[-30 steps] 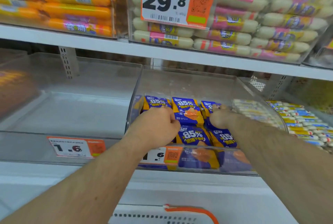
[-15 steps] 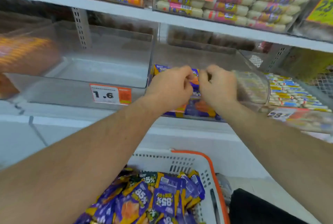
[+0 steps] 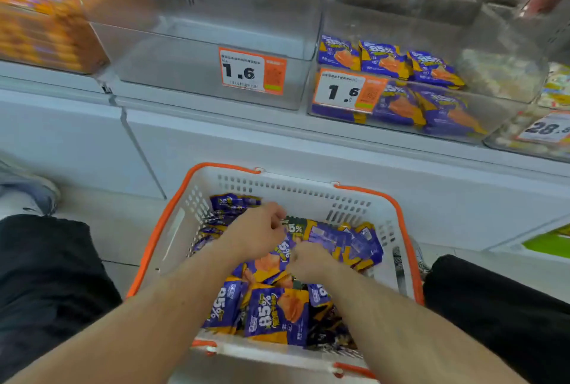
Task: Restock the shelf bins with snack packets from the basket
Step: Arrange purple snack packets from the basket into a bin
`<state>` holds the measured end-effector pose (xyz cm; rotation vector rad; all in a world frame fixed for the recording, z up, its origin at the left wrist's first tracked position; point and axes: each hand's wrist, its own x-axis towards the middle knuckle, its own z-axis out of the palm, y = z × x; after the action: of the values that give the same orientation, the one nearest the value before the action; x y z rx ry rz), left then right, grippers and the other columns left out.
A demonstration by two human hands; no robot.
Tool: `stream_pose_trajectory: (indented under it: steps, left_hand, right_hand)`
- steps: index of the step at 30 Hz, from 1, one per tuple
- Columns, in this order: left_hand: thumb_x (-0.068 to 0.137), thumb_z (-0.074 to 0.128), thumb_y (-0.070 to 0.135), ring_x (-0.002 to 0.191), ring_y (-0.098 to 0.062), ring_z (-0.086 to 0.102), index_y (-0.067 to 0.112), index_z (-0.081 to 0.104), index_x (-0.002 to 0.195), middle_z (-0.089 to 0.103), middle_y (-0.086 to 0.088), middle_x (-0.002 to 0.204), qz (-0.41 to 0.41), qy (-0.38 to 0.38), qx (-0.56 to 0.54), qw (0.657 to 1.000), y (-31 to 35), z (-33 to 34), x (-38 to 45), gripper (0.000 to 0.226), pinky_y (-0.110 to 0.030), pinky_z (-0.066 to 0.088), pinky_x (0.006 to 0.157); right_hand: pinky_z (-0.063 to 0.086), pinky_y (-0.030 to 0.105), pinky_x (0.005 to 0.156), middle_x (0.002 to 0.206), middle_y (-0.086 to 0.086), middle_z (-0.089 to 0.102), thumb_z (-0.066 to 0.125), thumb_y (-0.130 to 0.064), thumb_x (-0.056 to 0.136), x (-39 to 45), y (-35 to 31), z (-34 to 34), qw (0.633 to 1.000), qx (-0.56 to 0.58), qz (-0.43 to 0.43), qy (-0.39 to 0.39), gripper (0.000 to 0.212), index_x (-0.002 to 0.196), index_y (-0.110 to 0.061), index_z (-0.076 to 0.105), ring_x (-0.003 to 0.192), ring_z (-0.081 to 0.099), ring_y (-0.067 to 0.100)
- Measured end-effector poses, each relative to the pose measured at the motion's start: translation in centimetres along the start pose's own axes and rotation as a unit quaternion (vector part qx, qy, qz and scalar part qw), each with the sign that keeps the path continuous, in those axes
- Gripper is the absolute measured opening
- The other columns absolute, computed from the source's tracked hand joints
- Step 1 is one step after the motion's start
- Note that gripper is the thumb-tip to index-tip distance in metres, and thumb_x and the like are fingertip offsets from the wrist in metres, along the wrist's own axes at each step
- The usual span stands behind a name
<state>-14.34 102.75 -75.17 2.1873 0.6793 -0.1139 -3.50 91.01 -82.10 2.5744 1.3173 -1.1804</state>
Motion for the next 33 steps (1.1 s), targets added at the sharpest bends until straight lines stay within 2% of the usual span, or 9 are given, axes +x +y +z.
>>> stream_pose_trajectory:
  steps: [3,6,13,16,19,22,24,28,33]
  left_hand:
    - [0.098,0.048,0.018,0.08,-0.008,0.058,0.02,0.05,0.129,0.058,0.008,0.104,-0.026,-0.006,-0.01,1.0,-1.3,0.8,-0.5,0.031,-0.021,0.045,0.065]
    - [0.098,0.049,0.021,0.076,-0.01,0.059,0.022,0.051,0.127,0.059,0.009,0.103,-0.045,-0.008,0.0,0.999,-1.8,1.2,-0.6,0.029,-0.026,0.049,0.065]
    - [0.098,0.05,0.022,0.078,-0.009,0.057,0.022,0.05,0.128,0.058,0.006,0.11,-0.051,-0.019,-0.001,0.999,-1.9,2.0,-0.4,0.031,-0.026,0.05,0.07]
    - [0.097,0.051,0.023,0.086,-0.012,0.062,0.025,0.051,0.126,0.058,0.008,0.111,-0.063,-0.026,-0.02,0.997,-2.2,1.6,-0.6,0.029,-0.032,0.055,0.077]
    - [0.095,0.055,0.021,0.096,-0.012,0.06,0.024,0.054,0.127,0.058,0.009,0.112,-0.091,0.015,-0.04,0.995,-3.0,0.6,-0.7,0.032,-0.028,0.05,0.082]
    - [0.086,0.065,0.026,0.11,-0.02,0.056,0.015,0.055,0.129,0.056,0.0,0.125,-0.12,0.16,-0.073,0.977,-3.6,-0.5,-0.6,0.046,-0.034,0.047,0.096]
    - [0.08,0.069,0.036,0.103,-0.018,0.059,0.011,0.055,0.127,0.059,-0.003,0.122,-0.147,0.219,-0.172,0.949,-3.3,-0.9,-0.7,0.056,-0.035,0.049,0.088]
    - [0.084,0.071,0.04,0.085,-0.021,0.068,0.01,0.049,0.126,0.069,-0.008,0.104,-0.184,0.175,-0.416,0.873,-1.0,-1.4,-1.1,0.056,-0.04,0.056,0.071]
    - [0.093,0.059,0.0,0.076,-0.023,0.073,0.016,0.063,0.104,0.076,-0.001,0.086,-0.06,0.164,-0.497,0.85,3.6,-2.8,-2.0,0.019,-0.043,0.059,0.068]
  right_hand:
    - [0.039,0.035,0.057,0.076,0.009,0.05,0.056,-0.018,0.085,-0.5,0.1,3.7,0.998,0.019,0.045,-0.041,0.014,0.076,-0.014,0.045,0.066,0.046,0.024]
    - [0.055,0.041,0.076,0.106,0.008,0.062,0.06,-0.033,0.08,-0.4,0.3,5.0,0.997,0.015,0.042,-0.057,0.031,0.106,-0.017,0.055,0.093,0.061,0.03]
    - [0.033,0.053,0.108,0.121,0.011,0.06,0.056,-0.034,0.094,-1.1,0.0,4.4,0.997,-0.06,0.02,-0.049,0.022,0.105,-0.017,0.064,0.119,0.046,0.035]
    - [0.045,0.045,0.073,0.07,0.007,0.051,0.055,-0.014,0.09,-1.4,-0.6,2.9,0.998,-0.001,-0.007,-0.058,0.02,0.071,-0.01,0.054,0.069,0.046,0.024]
    - [0.035,0.035,0.054,0.065,0.006,0.04,0.051,-0.007,0.092,-1.8,-0.5,-0.2,0.995,0.091,0.016,-0.031,0.027,0.069,-0.014,0.039,0.054,0.036,0.02]
    - [0.058,0.045,0.063,0.088,0.033,0.063,0.051,-0.007,0.095,-2.3,-0.7,-3.4,0.97,0.239,0.033,0.025,0.021,0.076,-0.012,0.045,0.07,0.067,0.04]
    - [0.05,0.03,0.059,0.084,0.021,0.062,0.055,-0.009,0.096,-3.0,-1.3,-5.6,0.951,0.292,0.031,0.097,0.018,0.08,-0.014,0.051,0.068,0.063,0.023]
    - [0.044,0.015,0.051,0.081,0.001,0.065,0.056,0.002,0.093,-4.8,-2.8,-9.5,0.881,0.429,-0.013,0.199,0.019,0.093,-0.017,0.062,0.065,0.058,0.01]
    - [0.052,0.033,0.062,0.093,0.009,0.071,0.06,-0.003,0.092,-7.5,-4.6,-12.3,0.833,0.464,-0.04,0.3,0.025,0.1,-0.027,0.057,0.07,0.066,0.022]
